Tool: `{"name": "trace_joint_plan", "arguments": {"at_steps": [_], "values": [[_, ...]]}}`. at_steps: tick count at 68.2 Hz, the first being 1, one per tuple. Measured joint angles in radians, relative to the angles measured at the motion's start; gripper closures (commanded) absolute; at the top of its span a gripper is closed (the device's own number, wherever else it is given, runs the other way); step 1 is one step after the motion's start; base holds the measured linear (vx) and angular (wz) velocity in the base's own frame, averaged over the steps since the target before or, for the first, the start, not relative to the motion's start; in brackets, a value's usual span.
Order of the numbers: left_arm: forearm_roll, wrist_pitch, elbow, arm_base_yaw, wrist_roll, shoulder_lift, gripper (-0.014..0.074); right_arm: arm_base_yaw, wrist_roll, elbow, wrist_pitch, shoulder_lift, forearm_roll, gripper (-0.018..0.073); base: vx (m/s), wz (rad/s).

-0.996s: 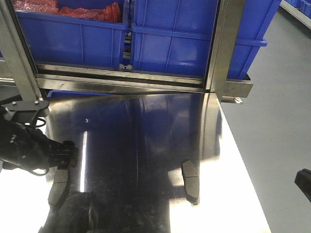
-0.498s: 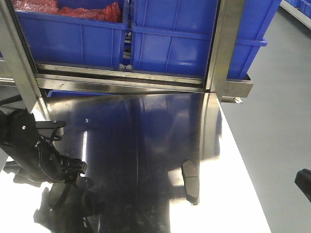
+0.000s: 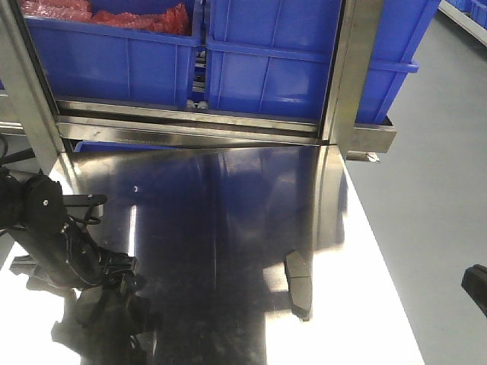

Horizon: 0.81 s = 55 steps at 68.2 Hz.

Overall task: Move and align brake pads A on conveyor
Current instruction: 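Close the left gripper on the dark grey brake pad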

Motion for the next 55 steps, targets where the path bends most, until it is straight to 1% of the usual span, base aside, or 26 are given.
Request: {"name": "trace_joint_plan", "arguments": {"at_steps": [7,13,26,34,40,45,55], "values": [[0.0,0.0,0.0,0.0,0.0,0.0,0.0062,0.0,0.0,0.0,0.0,0.0,0.0,0.0565,0.0,0.0],[0.0,0.0,0.0,0.0,0.0,0.0,0.0116,0.0,0.0,0.0,0.0,0.0,0.0,0.0565,0.0,0.0],[0.0,0.0,0.0,0.0,0.0,0.0,0.0282,0.0,0.0,0.0,0.0,0.0,0.0,0.0565,0.0,0.0],[0.0,0.0,0.0,0.0,0.0,0.0,0.0355,0.0,0.0,0.0,0.0,0.0,0.0,0.0565,0.0,0.0],[0.001,0.0,0.0,0.0,0.0,0.0,0.0392,0.0,0.0,0.0,0.0,0.0,0.0,0.0565,0.0,0.0],[0.001,0.0,0.0,0.0,0.0,0.0,0.0406,0.0,0.0,0.0,0.0,0.0,0.0,0.0565,0.0,0.0],[0.001,0.0,0.0,0.0,0.0,0.0,0.0413,0.0,0.0,0.0,0.0,0.0,0.0,0.0565,0.0,0.0]]}}
